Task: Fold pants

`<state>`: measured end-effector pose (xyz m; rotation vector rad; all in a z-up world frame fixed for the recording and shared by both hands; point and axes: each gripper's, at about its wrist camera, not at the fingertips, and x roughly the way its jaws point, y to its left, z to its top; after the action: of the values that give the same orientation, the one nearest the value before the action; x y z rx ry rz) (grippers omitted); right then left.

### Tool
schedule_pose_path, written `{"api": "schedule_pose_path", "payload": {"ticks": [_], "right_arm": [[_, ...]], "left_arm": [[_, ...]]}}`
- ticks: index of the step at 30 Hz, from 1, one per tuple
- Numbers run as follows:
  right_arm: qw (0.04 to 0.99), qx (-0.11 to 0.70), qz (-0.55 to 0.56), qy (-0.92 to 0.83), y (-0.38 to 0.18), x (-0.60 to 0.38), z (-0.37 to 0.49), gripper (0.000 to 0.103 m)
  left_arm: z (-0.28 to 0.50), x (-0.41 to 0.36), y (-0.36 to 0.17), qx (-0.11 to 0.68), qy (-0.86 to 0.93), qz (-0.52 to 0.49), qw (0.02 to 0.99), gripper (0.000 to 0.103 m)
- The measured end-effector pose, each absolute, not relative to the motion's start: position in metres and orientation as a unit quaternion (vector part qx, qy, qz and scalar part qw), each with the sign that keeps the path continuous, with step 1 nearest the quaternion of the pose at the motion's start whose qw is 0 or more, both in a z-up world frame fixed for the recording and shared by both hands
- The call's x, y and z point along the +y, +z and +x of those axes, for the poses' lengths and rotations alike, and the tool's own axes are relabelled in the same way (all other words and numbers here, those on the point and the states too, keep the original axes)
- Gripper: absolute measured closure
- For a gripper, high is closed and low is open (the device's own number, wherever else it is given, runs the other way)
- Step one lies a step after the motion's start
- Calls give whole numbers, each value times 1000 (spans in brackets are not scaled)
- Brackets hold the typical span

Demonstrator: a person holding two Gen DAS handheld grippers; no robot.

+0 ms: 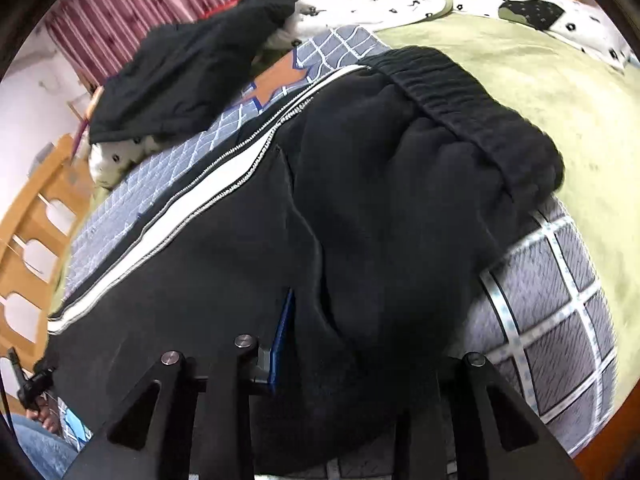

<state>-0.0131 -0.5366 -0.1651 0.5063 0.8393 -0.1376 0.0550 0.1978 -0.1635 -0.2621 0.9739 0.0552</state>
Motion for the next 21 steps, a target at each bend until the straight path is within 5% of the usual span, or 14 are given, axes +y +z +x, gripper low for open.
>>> {"api": "schedule_pose_path", "payload": {"ticks": [3,5,7,11,16,21], "right_arm": [[888,378,249,-81,-150,-545,-33,61],[892,360,254,-101,-145,-555,-36,41],[888,347,270,-133,-148,-570,-32,36],[861,318,365,-156,-161,-601,-20,38],[888,326,276,-171,-124,-597,10,64],[905,292,254,-175,-104,-599,-2,62]], "left_arm": [[40,196,-156,463,21,-95,881,37],[27,194,-156,458,22,-77,885,37],[14,196,-157,455,25,-76,887,36],[-1,200,-152,446,41,-97,889,36],[-13,202,-133,424,35,-85,901,36],[-20,199,-114,403,1,-76,912,36]]}}
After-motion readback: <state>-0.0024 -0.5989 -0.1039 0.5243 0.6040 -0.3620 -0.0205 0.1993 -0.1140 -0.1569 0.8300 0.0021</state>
